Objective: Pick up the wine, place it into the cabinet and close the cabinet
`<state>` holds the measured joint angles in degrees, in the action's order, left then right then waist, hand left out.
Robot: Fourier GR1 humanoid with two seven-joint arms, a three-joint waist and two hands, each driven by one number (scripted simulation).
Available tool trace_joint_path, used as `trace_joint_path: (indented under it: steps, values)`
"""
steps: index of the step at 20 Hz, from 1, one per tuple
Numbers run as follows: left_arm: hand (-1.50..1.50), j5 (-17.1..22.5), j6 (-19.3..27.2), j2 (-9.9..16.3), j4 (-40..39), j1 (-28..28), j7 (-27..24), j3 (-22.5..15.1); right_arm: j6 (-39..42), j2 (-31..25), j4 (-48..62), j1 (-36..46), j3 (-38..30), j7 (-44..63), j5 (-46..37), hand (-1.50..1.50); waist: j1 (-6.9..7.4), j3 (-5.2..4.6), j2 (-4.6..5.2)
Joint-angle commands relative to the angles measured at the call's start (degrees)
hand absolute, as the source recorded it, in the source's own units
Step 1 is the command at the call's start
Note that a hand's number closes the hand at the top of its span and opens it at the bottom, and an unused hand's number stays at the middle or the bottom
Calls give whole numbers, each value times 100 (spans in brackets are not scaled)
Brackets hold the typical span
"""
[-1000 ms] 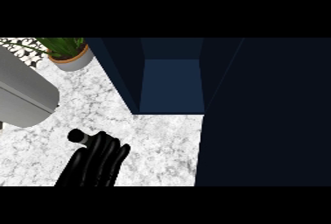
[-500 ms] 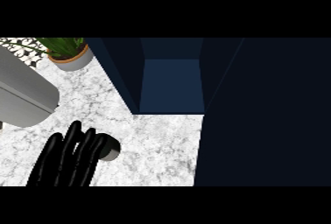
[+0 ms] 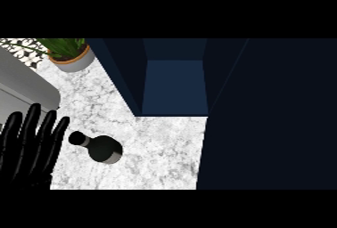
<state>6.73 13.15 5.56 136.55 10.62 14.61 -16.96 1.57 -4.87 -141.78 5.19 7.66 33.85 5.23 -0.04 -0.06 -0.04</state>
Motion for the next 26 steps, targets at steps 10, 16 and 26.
trace_joint_path:
  steps: [10, 16, 26]
  values:
    - [-150, 1010, -1044, 210, -1468, 480, -1247, 1518, 72, 28, -311, 80, -157, 183, 331, -150, 15, 4, 0]
    - [-150, 952, -1349, 336, -2820, -31, -1607, 1867, 6, 137, -567, -157, -91, 264, 318, -150, -43, 3, 4]
    - [-150, 833, -2069, 185, -4667, -129, -2775, 2040, -106, 278, -405, 64, 266, 381, -82, -150, -11, 3, 1]
